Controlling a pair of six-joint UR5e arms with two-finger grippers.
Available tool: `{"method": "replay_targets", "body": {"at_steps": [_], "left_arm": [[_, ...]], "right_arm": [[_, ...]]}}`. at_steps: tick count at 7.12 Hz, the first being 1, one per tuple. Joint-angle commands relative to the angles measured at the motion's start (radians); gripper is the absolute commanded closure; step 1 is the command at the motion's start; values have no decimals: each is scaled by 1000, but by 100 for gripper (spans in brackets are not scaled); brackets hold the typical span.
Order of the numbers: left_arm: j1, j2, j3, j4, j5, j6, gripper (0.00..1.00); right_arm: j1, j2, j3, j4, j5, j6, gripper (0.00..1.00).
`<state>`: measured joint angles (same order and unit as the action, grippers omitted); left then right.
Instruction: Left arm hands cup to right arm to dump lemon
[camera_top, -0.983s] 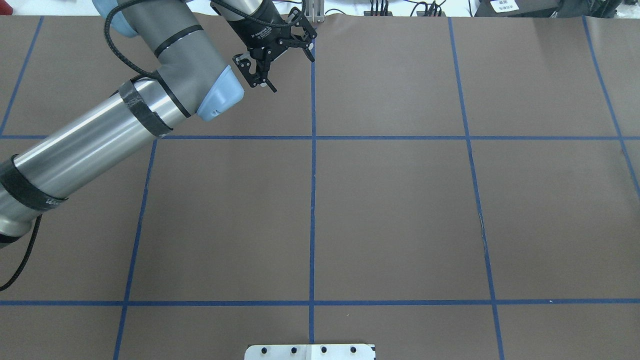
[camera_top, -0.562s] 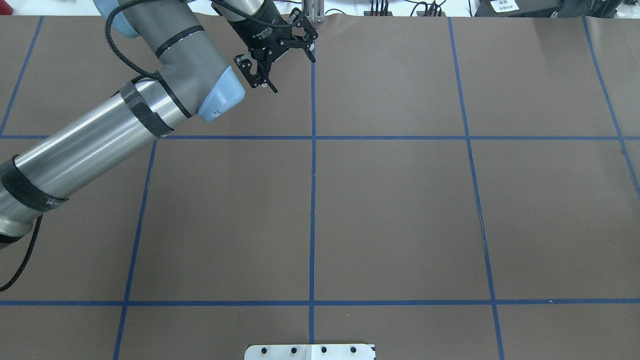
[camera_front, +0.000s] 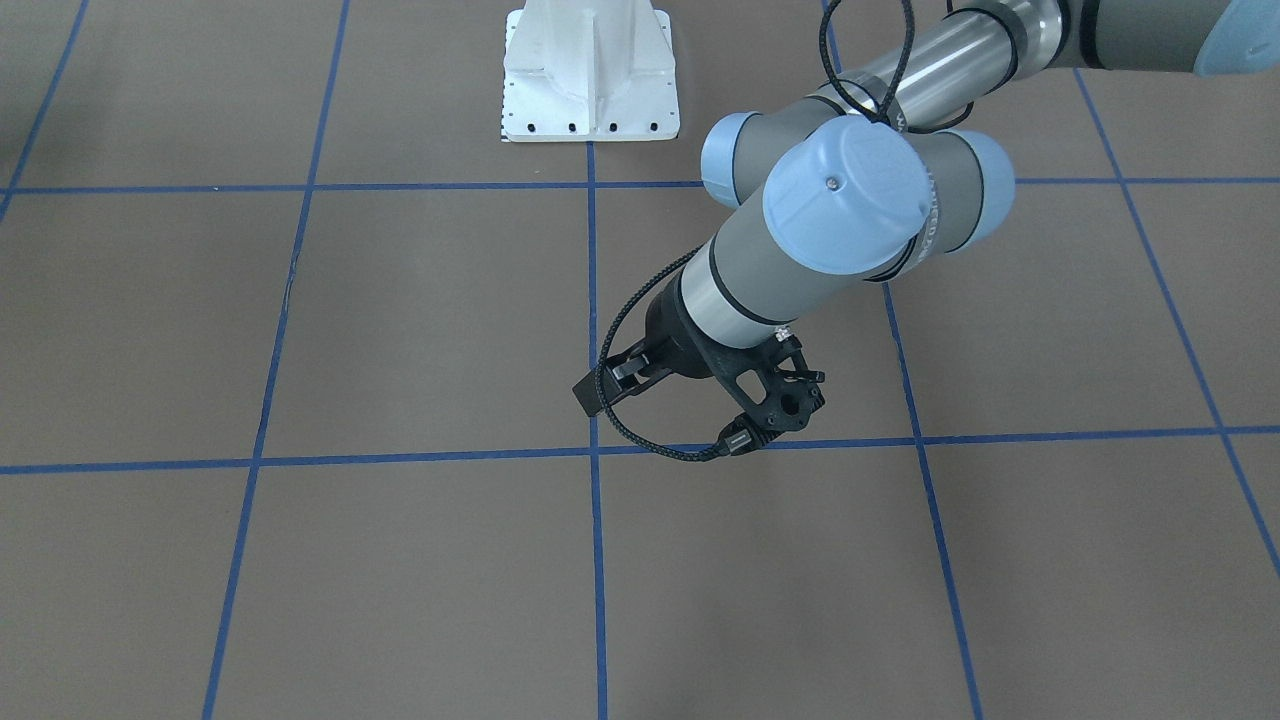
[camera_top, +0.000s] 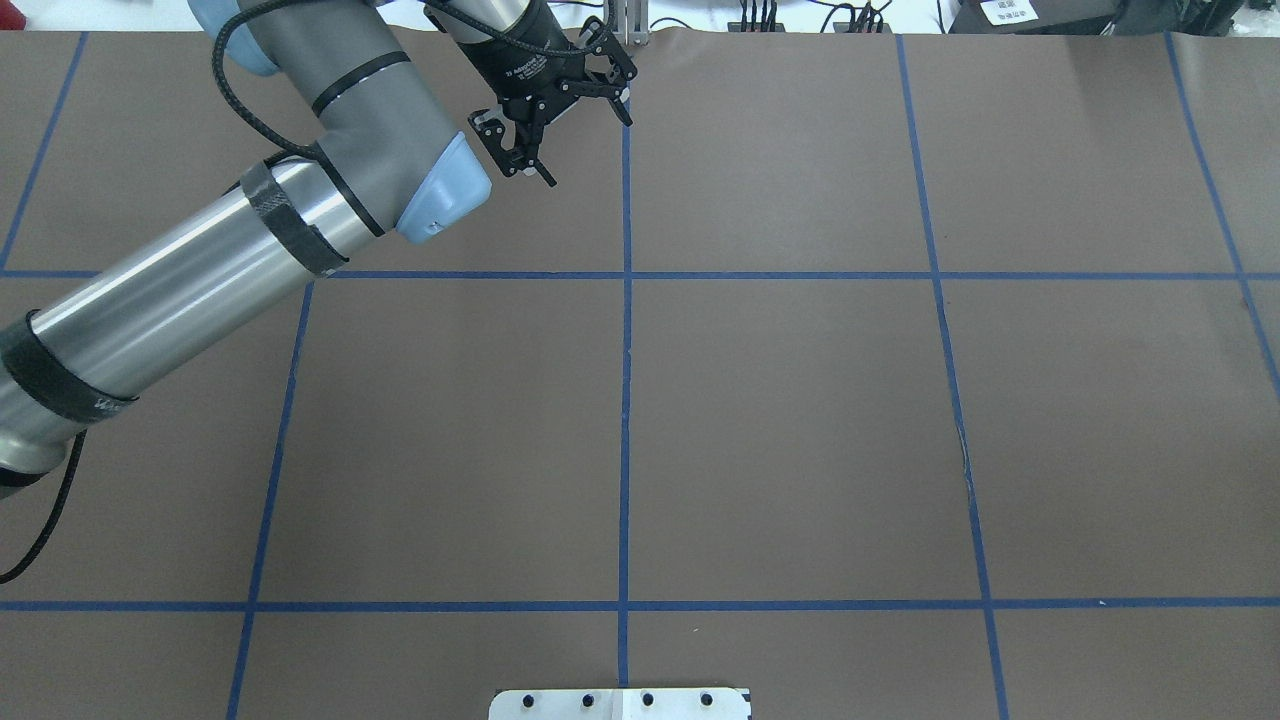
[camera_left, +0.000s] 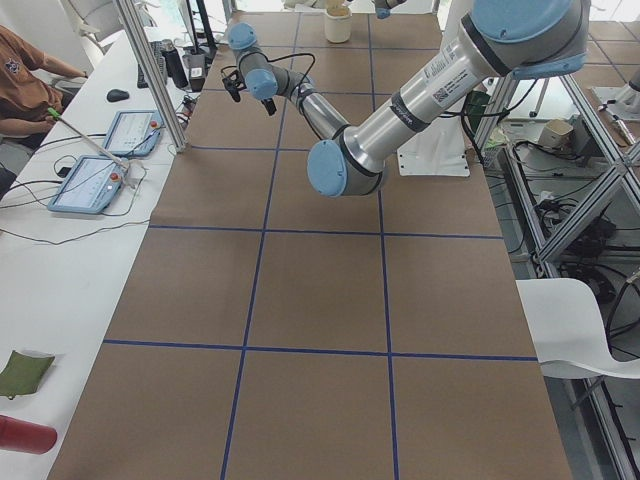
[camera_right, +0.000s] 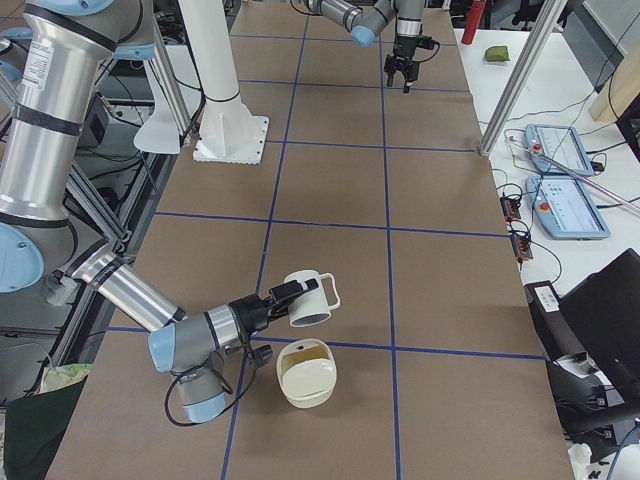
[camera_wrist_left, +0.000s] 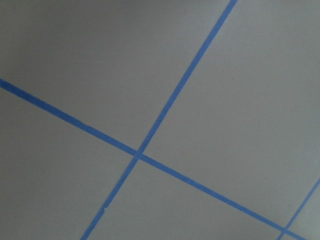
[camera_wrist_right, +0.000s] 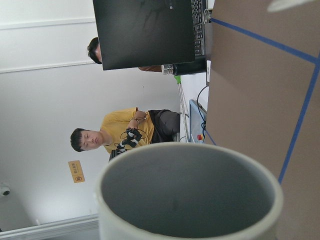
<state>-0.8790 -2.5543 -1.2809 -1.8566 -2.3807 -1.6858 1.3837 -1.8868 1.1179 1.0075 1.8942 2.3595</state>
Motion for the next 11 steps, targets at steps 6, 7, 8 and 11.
{"method": "replay_targets", "body": {"at_steps": [6,7,8,11], "left_arm": [[3,8,3,-1,0,2,0],[3,8,6,-1,0,23,0],[3,9,11,-1,0,29,0],[-1,9,12,-1,0,35,0]], "right_arm": [[0,9,210,-391,111,-889,86],[0,17,314,-559,114,-969,86],[0,46,401,-711,121,-989,86],[-17,200,486,-1063,120,-1211,84]]}}
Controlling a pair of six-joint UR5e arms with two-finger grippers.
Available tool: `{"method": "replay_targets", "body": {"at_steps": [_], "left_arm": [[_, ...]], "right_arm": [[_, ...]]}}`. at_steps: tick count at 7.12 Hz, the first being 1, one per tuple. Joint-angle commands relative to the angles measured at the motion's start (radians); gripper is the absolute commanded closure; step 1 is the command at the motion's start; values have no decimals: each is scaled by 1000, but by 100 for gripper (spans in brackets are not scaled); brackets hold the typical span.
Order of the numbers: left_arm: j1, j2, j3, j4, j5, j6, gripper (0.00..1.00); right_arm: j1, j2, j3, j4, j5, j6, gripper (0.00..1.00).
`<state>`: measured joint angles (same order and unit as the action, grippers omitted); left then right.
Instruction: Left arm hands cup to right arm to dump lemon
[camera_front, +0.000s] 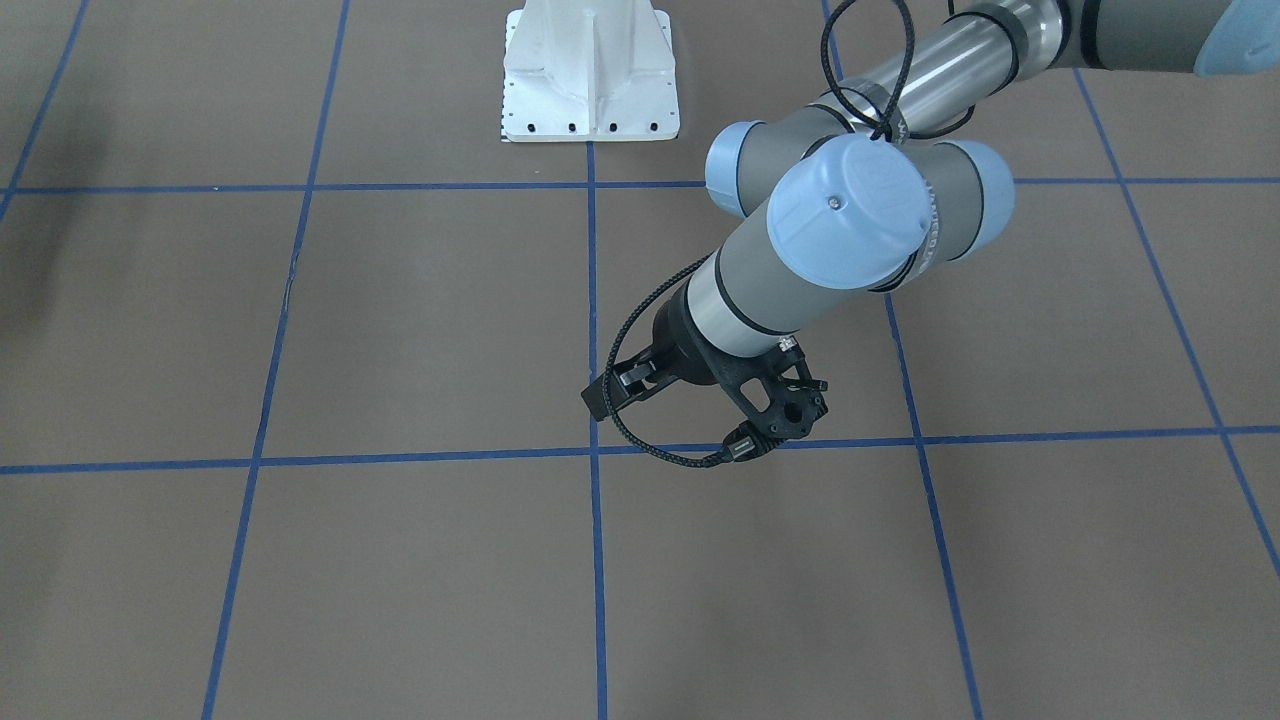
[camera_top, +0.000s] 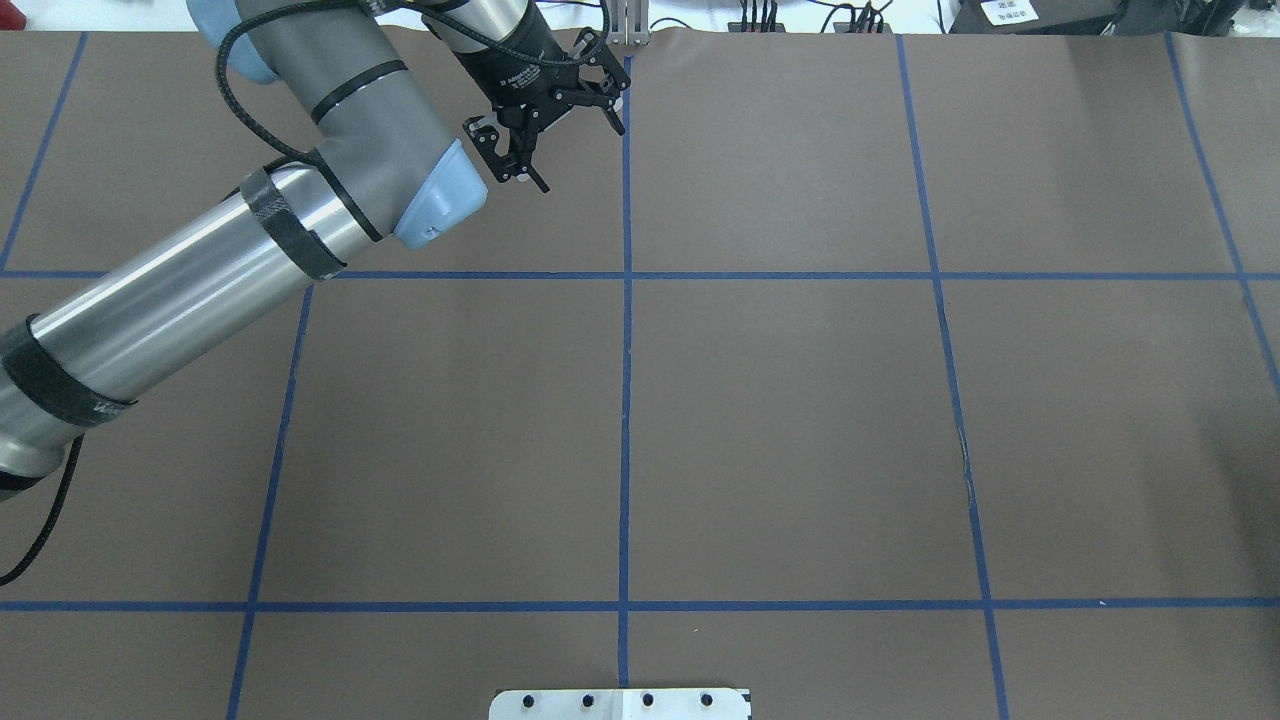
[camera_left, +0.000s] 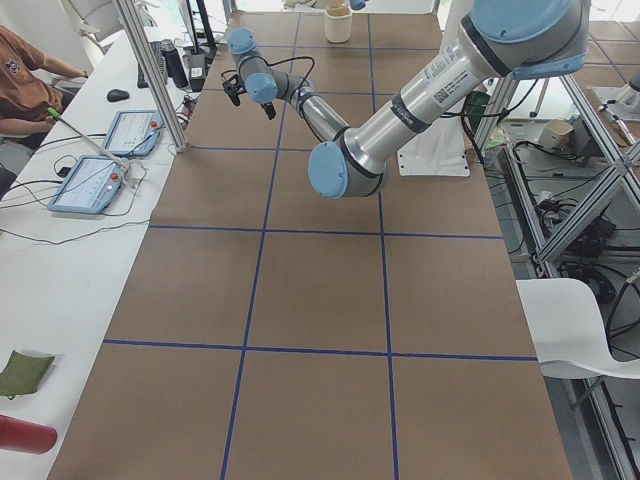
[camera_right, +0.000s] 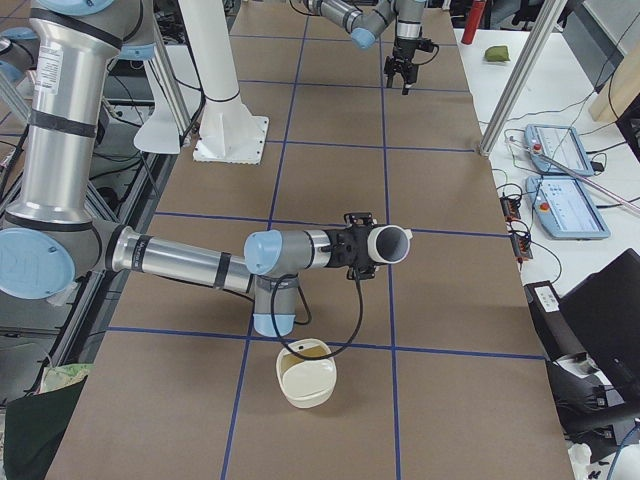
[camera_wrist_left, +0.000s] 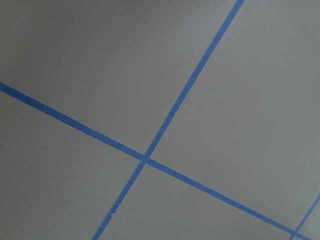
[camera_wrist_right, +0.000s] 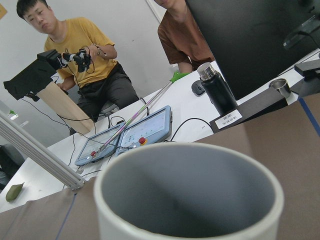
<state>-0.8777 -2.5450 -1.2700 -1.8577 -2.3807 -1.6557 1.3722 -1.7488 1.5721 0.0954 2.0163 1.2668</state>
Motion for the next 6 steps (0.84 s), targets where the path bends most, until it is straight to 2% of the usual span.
{"method": "replay_targets", "body": {"at_steps": [1,2,3,5,6], "left_arm": [[-3,0,4,3,-2,29,0],[-4,0,8,3,-2,31,0],[-6,0,11,3,0,33,0],[-12,0,17,5,-2,66,0],[-17,0,17,5,-2,74,0]], "right_arm": [[-21,107,81,-304,-17,-220,83],[-42,155,127,-435,-39,-297,83],[-106,214,181,-582,-115,-313,83],[-287,346,218,-814,-354,-384,83],[-358,421,220,-927,-435,-426,83]]}}
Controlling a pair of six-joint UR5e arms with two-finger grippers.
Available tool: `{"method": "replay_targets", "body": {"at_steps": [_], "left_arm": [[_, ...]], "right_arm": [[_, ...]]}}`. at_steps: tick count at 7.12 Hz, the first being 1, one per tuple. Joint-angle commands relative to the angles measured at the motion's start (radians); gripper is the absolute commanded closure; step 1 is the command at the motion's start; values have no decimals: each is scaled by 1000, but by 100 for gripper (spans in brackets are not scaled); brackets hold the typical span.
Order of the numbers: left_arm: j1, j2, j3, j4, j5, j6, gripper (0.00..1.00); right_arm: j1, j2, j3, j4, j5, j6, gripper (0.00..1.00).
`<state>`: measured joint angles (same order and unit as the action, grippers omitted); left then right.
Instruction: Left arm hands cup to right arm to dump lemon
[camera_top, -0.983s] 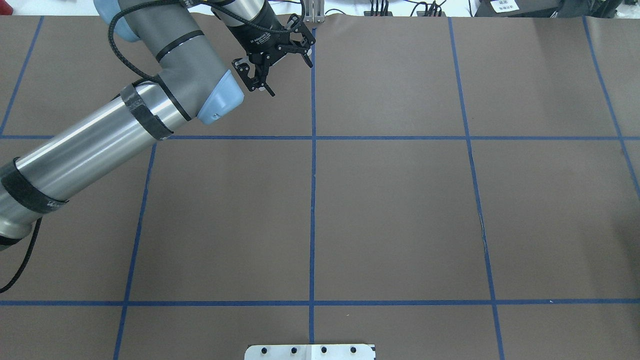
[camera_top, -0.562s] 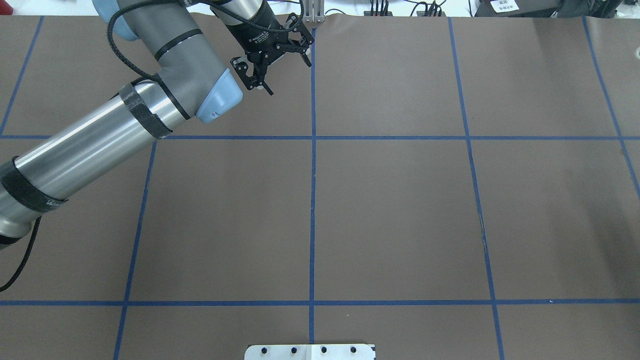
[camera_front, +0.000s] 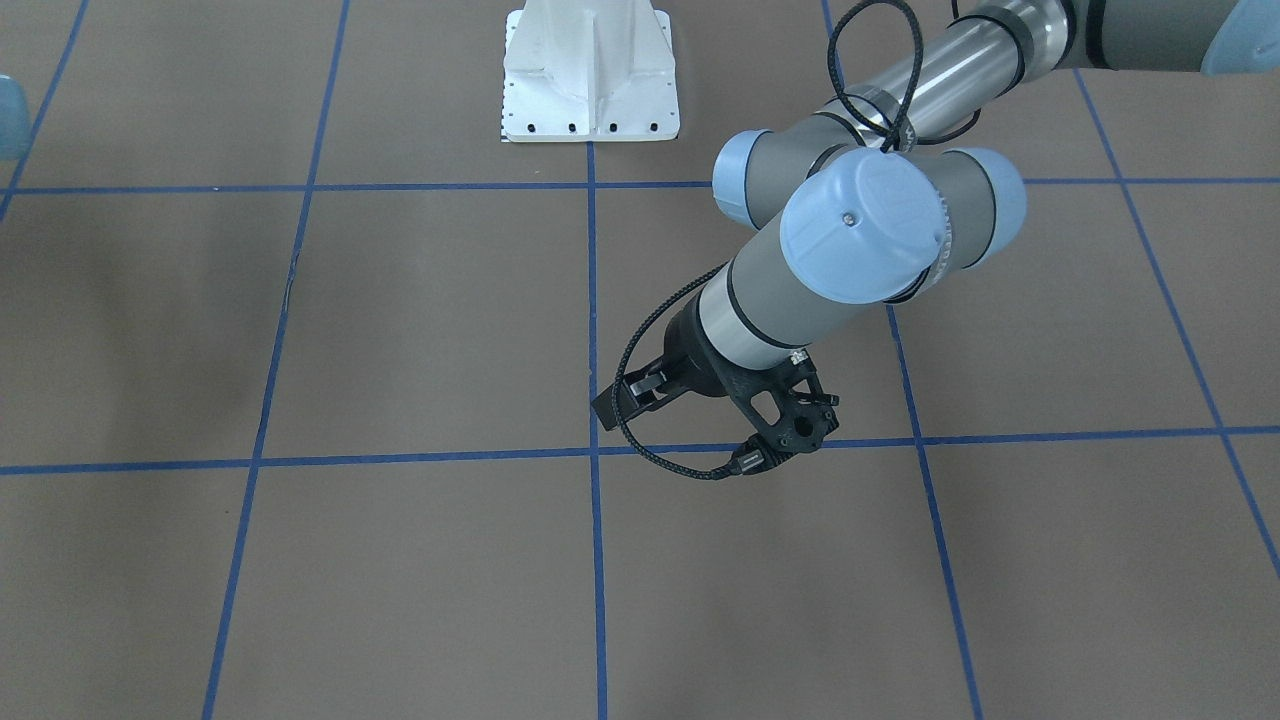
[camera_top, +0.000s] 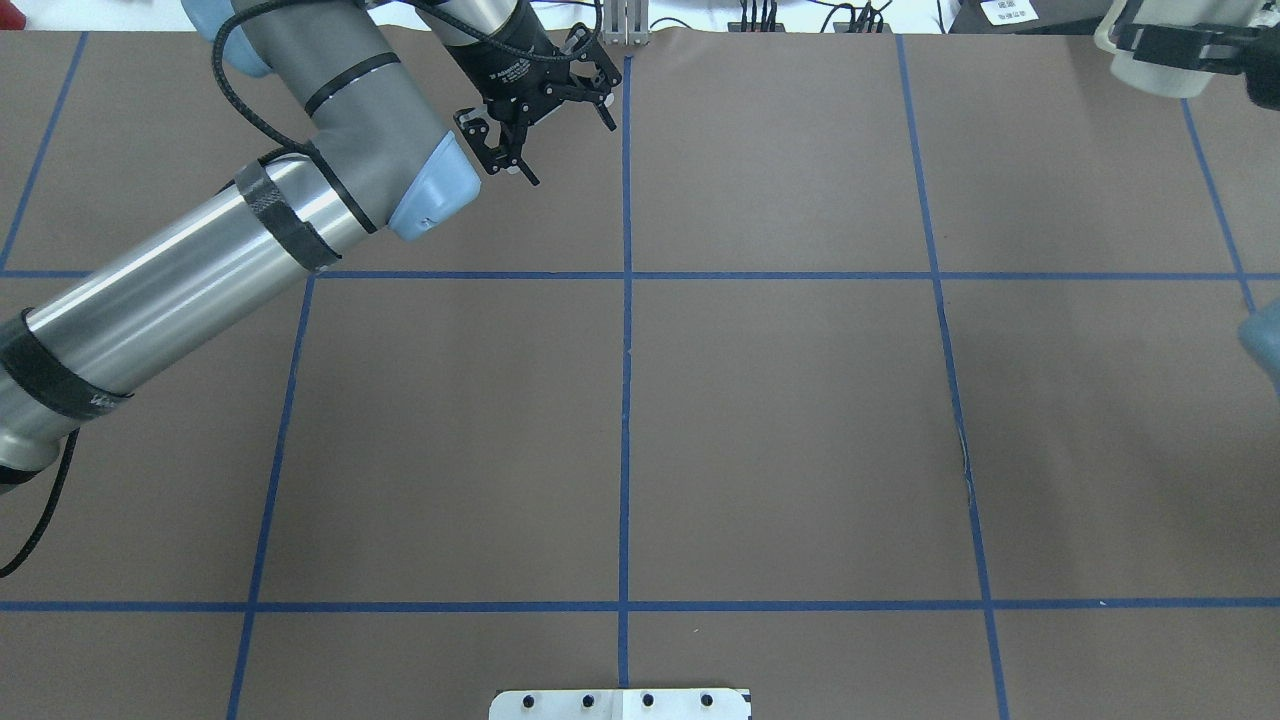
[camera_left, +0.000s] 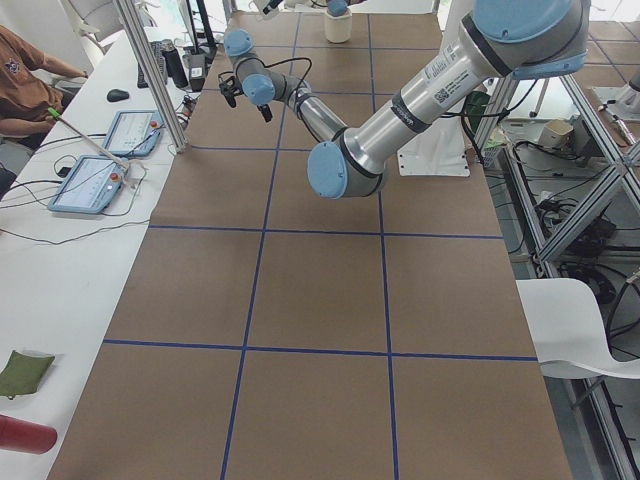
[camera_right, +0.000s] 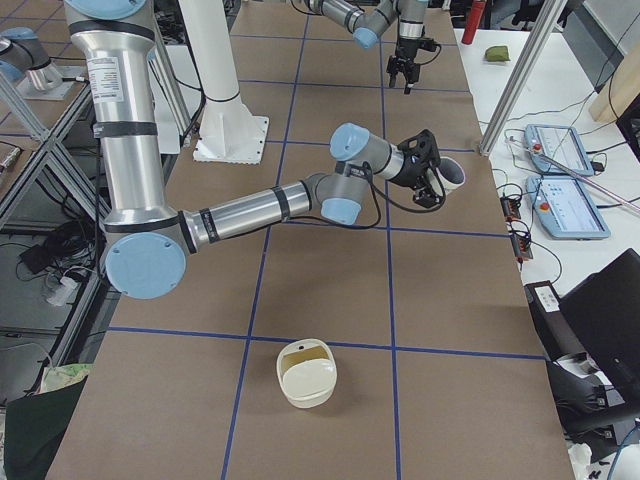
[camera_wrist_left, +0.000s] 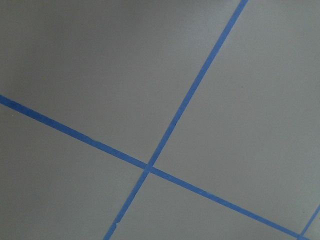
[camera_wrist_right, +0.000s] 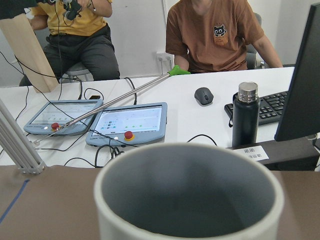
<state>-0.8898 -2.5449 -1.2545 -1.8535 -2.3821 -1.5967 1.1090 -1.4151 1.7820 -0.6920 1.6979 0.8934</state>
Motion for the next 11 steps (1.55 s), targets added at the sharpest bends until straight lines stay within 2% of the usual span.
{"method": "replay_targets", "body": {"at_steps": [1,2,3,5,7,8,11], "left_arm": [[-5,0,1,1,-2,15,0],[-6,0,1,1,-3,17,0],[-12,0,0,1,-9,29,0],[-31,-2,-5,-6,-17,37,0],[-69,-2,-10,-9,-44,37,0],[-92,0,-10,-15,-77,38,0],[-86,12,-10,-77,-78,31,0]], "right_arm": [[-210,146,10,-238,-274,-85,83],[-300,191,8,-315,-399,-112,83],[-337,200,10,-355,-438,-167,83],[-461,243,-5,-380,-583,-217,83],[-562,339,-7,-544,-715,-217,83],[-602,373,-18,-564,-762,-211,83],[-643,481,-117,-564,-822,-208,83]]}}
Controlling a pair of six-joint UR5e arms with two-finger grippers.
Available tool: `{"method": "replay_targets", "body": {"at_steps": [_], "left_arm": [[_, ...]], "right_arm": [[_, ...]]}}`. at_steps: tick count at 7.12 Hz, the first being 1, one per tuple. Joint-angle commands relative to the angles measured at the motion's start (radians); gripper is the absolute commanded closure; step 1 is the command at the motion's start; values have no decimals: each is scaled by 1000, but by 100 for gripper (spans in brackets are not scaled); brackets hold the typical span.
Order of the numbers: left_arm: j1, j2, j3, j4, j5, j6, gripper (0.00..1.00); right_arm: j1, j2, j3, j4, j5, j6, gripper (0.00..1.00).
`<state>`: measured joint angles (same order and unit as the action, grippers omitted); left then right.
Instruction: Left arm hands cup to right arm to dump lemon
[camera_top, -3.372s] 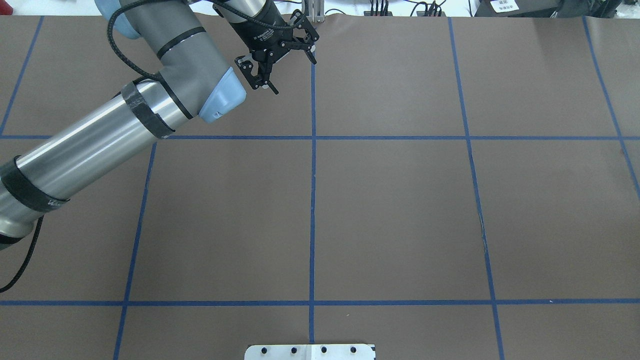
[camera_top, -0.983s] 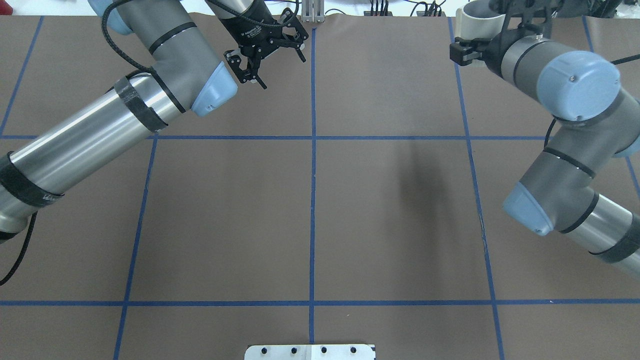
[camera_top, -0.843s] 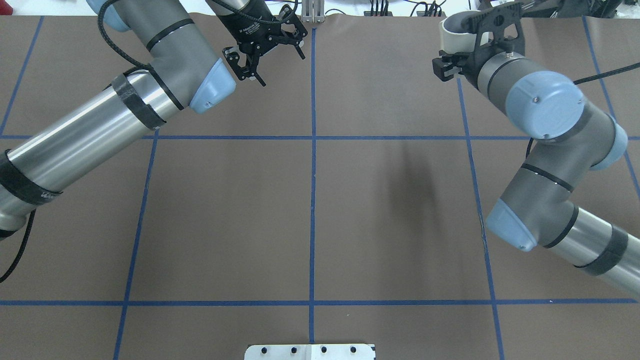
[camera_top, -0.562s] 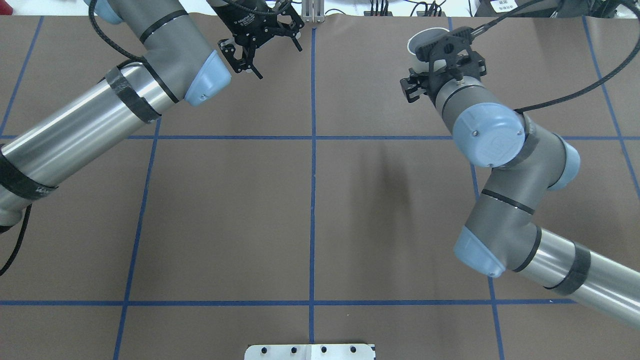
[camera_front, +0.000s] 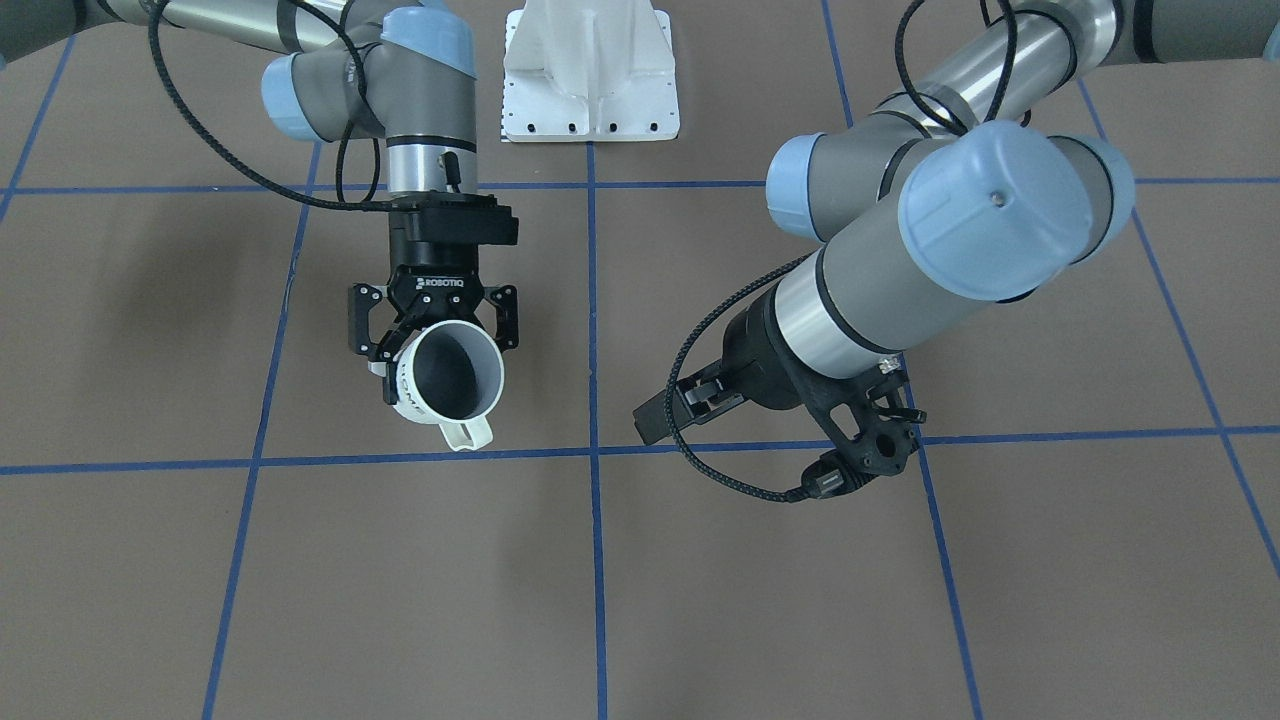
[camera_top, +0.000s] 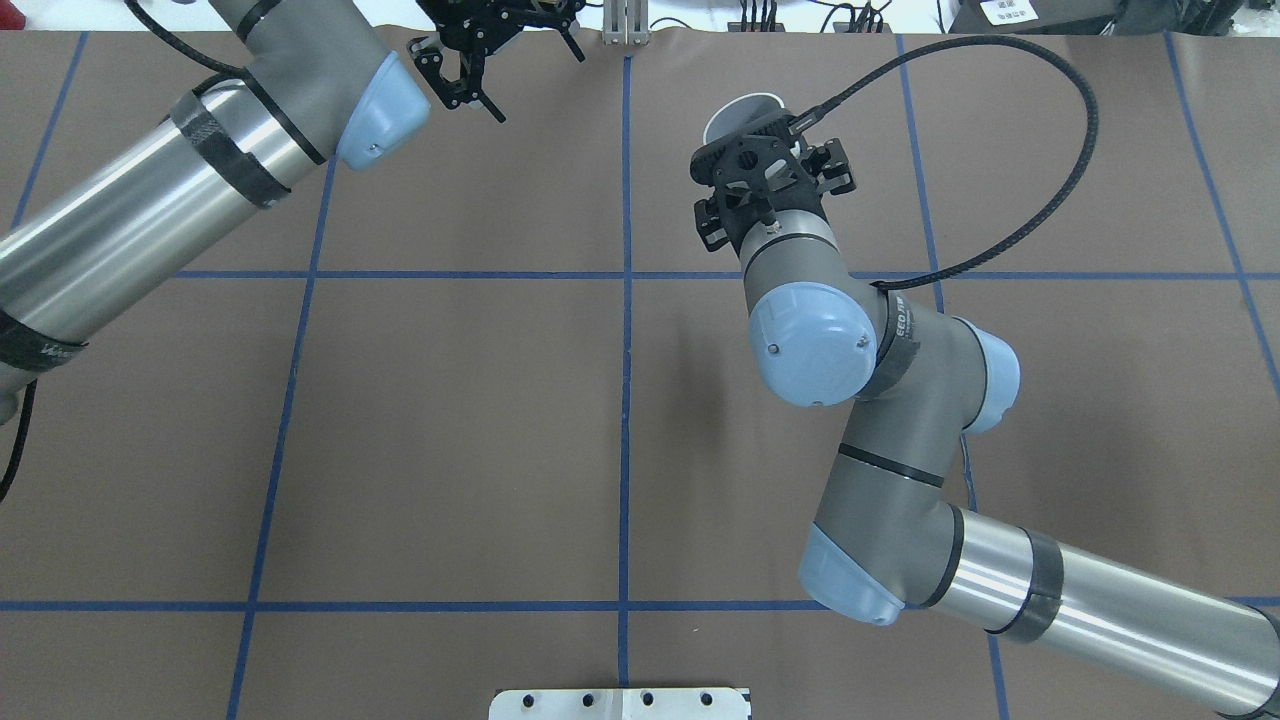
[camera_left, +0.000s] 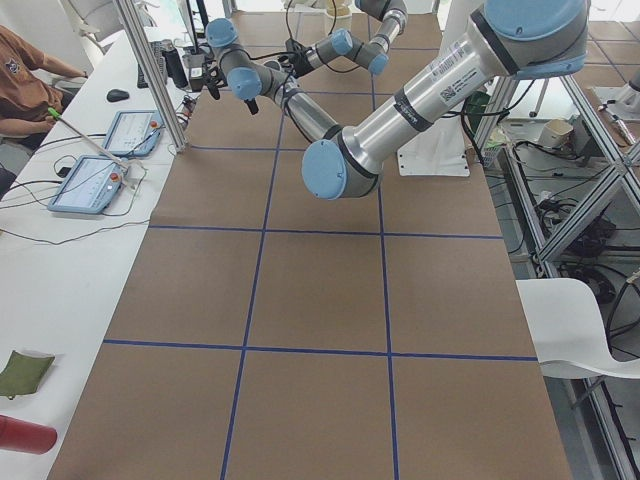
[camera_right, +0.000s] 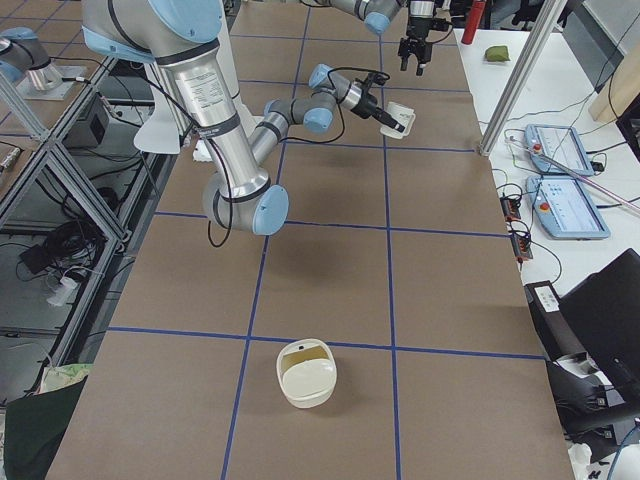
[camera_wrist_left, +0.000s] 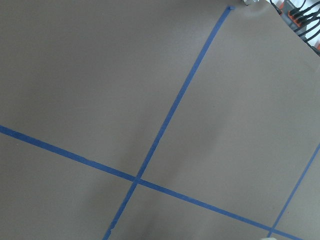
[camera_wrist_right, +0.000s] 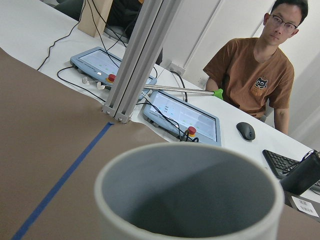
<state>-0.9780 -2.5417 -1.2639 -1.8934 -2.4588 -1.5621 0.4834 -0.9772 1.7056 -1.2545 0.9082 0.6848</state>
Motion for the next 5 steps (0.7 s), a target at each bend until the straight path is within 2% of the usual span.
{"method": "replay_targets", "body": {"at_steps": [1,5], "left_arm": [[7,11,-2,-76,-3,-10,0],[76,0,-41,-99,-14,-18,0]], "right_arm": [[-25,70,-73,-2,-38,1,83],[-32,111,-106,1,-45,7,83]]}}
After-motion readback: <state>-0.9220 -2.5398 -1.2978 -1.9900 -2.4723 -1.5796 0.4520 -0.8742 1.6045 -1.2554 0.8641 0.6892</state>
